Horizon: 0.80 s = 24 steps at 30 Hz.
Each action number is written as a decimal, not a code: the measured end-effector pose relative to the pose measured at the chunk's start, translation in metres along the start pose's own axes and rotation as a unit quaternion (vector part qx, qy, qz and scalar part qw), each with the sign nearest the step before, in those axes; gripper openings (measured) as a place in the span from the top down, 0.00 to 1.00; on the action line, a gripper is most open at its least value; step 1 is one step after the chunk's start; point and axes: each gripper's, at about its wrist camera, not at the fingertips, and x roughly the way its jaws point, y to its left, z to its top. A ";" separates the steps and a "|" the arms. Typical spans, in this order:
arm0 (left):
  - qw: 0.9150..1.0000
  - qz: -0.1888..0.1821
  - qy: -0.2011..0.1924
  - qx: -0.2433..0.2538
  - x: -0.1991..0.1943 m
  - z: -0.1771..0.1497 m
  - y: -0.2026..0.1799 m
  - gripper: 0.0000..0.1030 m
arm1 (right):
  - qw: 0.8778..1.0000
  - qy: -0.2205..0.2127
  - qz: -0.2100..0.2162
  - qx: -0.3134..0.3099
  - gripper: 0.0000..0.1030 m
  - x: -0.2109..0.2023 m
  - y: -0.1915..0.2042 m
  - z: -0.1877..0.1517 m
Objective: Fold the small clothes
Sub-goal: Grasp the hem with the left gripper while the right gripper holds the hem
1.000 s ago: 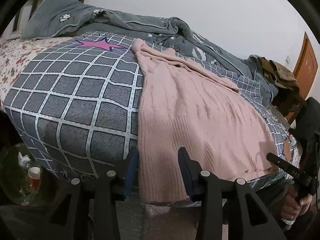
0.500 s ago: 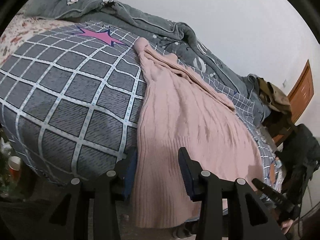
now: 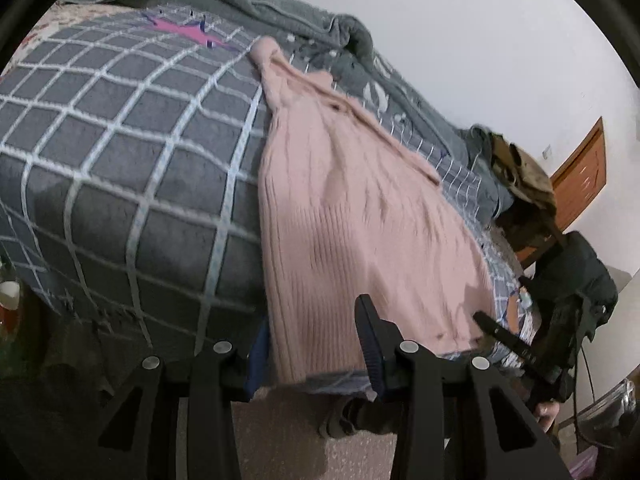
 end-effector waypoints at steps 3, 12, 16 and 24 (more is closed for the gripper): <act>1.000 0.023 -0.004 0.019 0.002 -0.001 -0.007 0.63 | 1.000 0.001 0.001 -0.001 0.75 0.000 0.000 -0.001; 0.999 0.038 -0.014 0.006 -0.002 -0.001 -0.002 0.88 | 1.000 -0.004 -0.003 -0.002 0.75 0.000 0.001 -0.003; 0.999 0.032 -0.028 0.001 -0.006 0.001 0.000 0.92 | 1.000 -0.005 -0.010 -0.005 0.75 0.000 0.004 -0.004; 1.000 0.026 -0.009 -0.004 0.001 0.002 -0.001 0.92 | 1.000 -0.003 -0.007 -0.002 0.74 0.002 0.005 -0.003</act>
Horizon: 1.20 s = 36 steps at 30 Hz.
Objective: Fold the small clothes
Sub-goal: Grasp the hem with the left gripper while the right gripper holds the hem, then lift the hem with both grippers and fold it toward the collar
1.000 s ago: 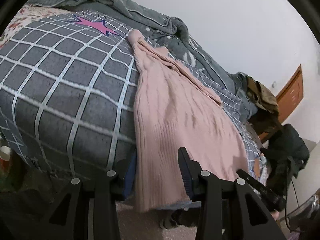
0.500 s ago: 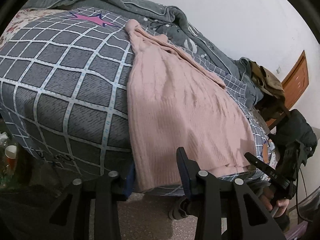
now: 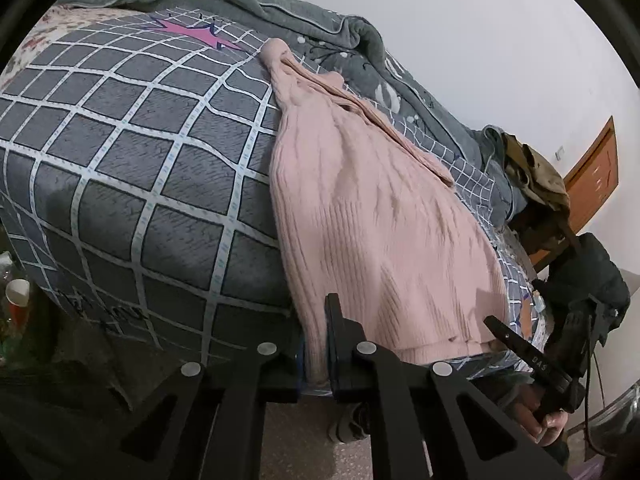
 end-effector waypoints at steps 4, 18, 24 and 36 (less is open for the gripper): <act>1.000 -0.005 0.001 -0.008 0.000 -0.001 0.002 0.92 | 1.000 0.007 0.009 0.000 0.80 0.001 0.001 0.000; 0.995 -0.062 -0.053 -0.061 -0.036 0.006 0.016 0.94 | 0.992 -0.044 0.107 0.059 0.95 -0.032 -0.013 0.009; 0.991 -0.079 -0.082 -0.070 -0.056 0.018 0.006 0.94 | 0.979 -0.064 0.157 0.117 0.95 -0.047 -0.027 0.022; 0.986 -0.077 -0.132 -0.062 -0.083 0.075 -0.037 0.94 | 0.964 -0.088 0.199 0.155 0.95 -0.070 -0.017 0.084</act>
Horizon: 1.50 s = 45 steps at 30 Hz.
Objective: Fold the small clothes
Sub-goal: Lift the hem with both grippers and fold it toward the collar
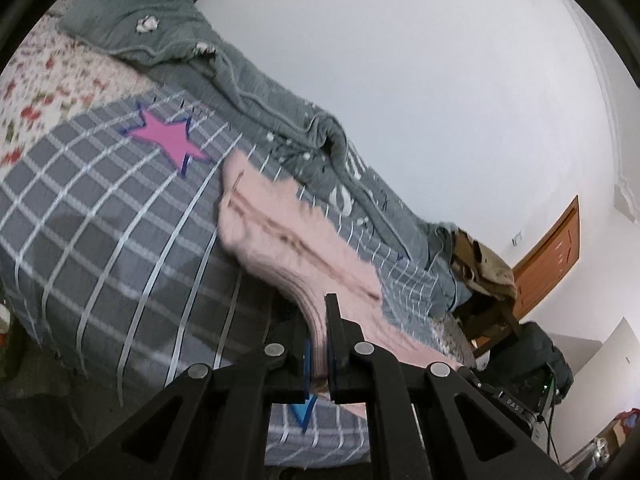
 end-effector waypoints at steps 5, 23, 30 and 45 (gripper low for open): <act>0.999 0.034 -0.028 0.028 0.007 0.027 -0.019 0.94 | 0.999 -0.017 0.009 0.035 0.95 0.004 0.004 0.032; 0.996 0.079 -0.036 0.036 0.129 0.108 -0.005 0.94 | 0.998 -0.029 0.030 0.045 0.95 0.110 -0.018 0.129; 0.995 0.094 -0.016 0.036 0.184 0.123 0.014 0.94 | 0.998 -0.003 0.013 0.068 0.95 0.162 -0.050 0.149; 0.992 0.118 0.051 0.008 0.291 0.174 0.060 0.92 | 0.995 0.034 -0.043 0.078 0.95 0.274 -0.093 0.193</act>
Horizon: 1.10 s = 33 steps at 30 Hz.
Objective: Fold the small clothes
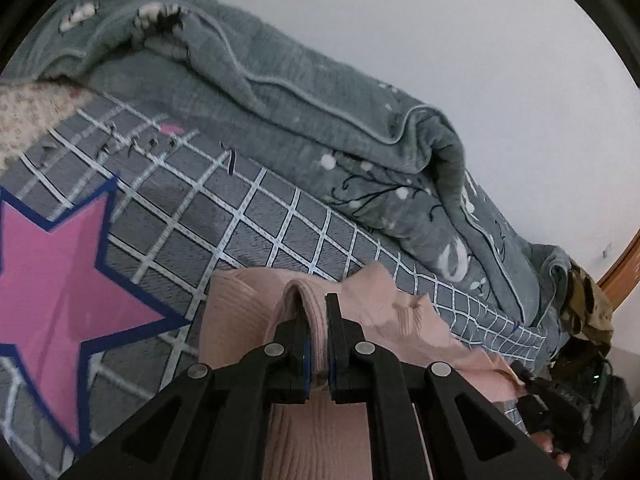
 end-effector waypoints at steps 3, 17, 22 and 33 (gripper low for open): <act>0.999 -0.018 0.026 -0.039 0.014 0.002 0.014 0.80 | 0.999 -0.007 -0.037 -0.028 0.86 0.013 0.000 0.001; 0.999 0.001 -0.022 0.029 -0.017 -0.008 0.000 0.39 | 0.990 -0.017 -0.082 -0.109 0.65 -0.029 0.015 -0.014; 0.998 0.015 -0.021 0.059 -0.042 -0.028 0.000 0.37 | 0.983 -0.009 -0.113 -0.146 0.59 -0.061 0.019 -0.039; 0.998 0.029 0.003 0.059 -0.091 -0.085 0.026 0.34 | 0.984 0.027 -0.108 -0.139 0.53 -0.092 -0.018 -0.094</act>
